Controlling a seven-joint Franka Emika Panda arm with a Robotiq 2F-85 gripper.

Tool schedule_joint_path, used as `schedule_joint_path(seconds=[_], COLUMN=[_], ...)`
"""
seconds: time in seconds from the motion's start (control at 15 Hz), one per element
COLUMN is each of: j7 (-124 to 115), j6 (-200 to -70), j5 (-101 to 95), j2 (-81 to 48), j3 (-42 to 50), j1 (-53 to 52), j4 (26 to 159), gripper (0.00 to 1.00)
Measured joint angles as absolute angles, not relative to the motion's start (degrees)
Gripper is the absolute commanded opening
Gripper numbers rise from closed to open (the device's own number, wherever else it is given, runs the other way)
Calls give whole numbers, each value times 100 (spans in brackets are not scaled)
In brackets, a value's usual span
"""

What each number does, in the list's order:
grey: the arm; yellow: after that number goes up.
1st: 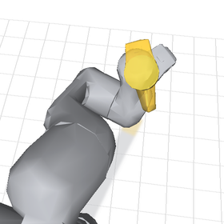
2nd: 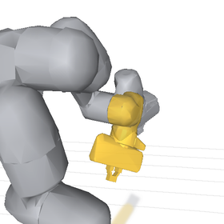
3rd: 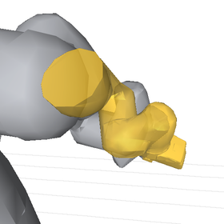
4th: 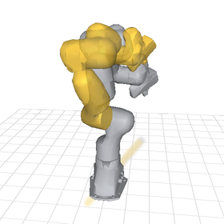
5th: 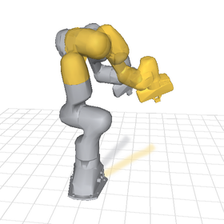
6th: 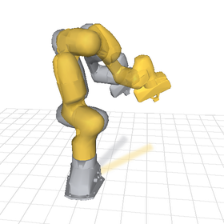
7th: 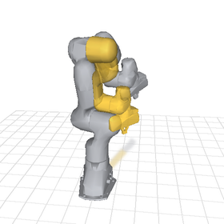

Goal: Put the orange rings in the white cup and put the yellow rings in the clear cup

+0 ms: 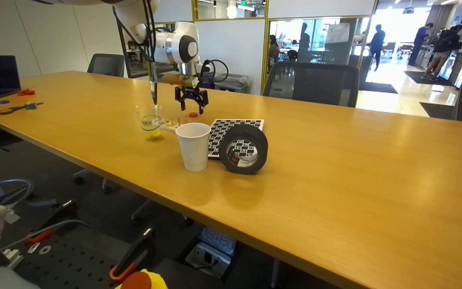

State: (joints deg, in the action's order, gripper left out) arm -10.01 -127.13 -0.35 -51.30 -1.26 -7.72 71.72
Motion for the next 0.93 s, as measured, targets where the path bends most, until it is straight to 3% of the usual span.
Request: schedule_joint_path(seconds=[0.2, 0.27, 0.33, 0.8, 0.93], j7=[-1001, -1001, -1001, -1007, -1027], j6=[-12691, -12677, -12663, -12632, -12608], j5=[-29, -29, -29, -29, -29], j2=[-5190, -5212, -5230, -5268, -5268], j3=[-127, -127, -127, -121, -116], j1=[-771, -771, -771, -769, -763], j4=[7108, 7080, 7059, 6994, 6976], gripper=[100, 76, 74, 20, 18])
